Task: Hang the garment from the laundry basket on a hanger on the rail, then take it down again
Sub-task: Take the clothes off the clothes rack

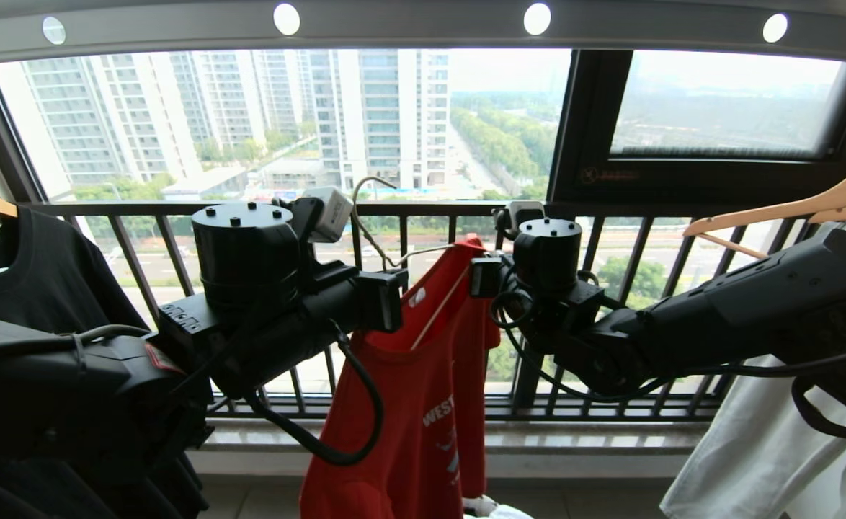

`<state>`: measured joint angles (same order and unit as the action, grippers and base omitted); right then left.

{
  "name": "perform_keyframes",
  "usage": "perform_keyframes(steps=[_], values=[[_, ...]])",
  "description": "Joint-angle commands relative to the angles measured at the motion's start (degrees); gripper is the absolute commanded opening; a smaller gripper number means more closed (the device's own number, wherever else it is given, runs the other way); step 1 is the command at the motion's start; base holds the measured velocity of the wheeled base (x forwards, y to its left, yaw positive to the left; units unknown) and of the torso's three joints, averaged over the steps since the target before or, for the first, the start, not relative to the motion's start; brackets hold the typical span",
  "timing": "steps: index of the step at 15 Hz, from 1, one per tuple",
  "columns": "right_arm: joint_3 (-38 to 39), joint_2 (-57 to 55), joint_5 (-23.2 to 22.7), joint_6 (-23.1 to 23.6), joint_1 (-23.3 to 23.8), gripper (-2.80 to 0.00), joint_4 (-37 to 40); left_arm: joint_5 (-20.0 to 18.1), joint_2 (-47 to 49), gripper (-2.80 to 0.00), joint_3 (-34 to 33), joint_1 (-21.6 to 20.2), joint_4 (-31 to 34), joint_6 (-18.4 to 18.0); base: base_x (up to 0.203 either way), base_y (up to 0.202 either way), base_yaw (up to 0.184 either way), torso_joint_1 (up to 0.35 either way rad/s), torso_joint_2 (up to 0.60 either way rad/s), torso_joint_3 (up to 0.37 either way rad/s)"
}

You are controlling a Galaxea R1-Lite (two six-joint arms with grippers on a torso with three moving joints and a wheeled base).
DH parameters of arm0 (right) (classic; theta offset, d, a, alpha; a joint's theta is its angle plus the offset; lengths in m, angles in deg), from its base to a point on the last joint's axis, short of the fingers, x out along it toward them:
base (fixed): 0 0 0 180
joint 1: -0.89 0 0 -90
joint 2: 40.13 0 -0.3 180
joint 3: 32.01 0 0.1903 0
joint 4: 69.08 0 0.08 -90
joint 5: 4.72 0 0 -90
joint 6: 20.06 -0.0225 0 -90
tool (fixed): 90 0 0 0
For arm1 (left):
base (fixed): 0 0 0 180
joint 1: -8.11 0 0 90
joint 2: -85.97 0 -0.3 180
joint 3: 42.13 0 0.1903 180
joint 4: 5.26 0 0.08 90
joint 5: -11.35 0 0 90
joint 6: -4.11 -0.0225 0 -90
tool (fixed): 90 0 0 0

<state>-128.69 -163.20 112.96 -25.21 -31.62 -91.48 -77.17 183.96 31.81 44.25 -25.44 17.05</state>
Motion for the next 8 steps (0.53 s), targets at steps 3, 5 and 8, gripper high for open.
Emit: perform_keyframes(steps=[3, 5, 8], values=[[-1.1, 0.3, 0.2, 0.1, 1.9, -2.8, -0.3, -0.2, 0.7, -2.8, -0.9, 0.4, 0.0, -0.2, 0.0, 0.0, 0.0, 0.0, 0.0, 0.0], [-1.9, 0.2, 0.1, 0.0, 2.8, -2.8, -0.3, -0.2, 0.4, -2.8, -1.2, 1.0, 0.1, -0.2, 0.0, 0.0, 0.0, 0.0, 0.0, 0.0], [-3.0, 0.0, 0.0, -0.1, 4.3, -2.8, -0.3, -0.2, -0.2, -2.8, -1.4, 1.4, 0.1, -0.3, 0.0, 0.0, 0.0, 0.0, 0.0, 0.0]])
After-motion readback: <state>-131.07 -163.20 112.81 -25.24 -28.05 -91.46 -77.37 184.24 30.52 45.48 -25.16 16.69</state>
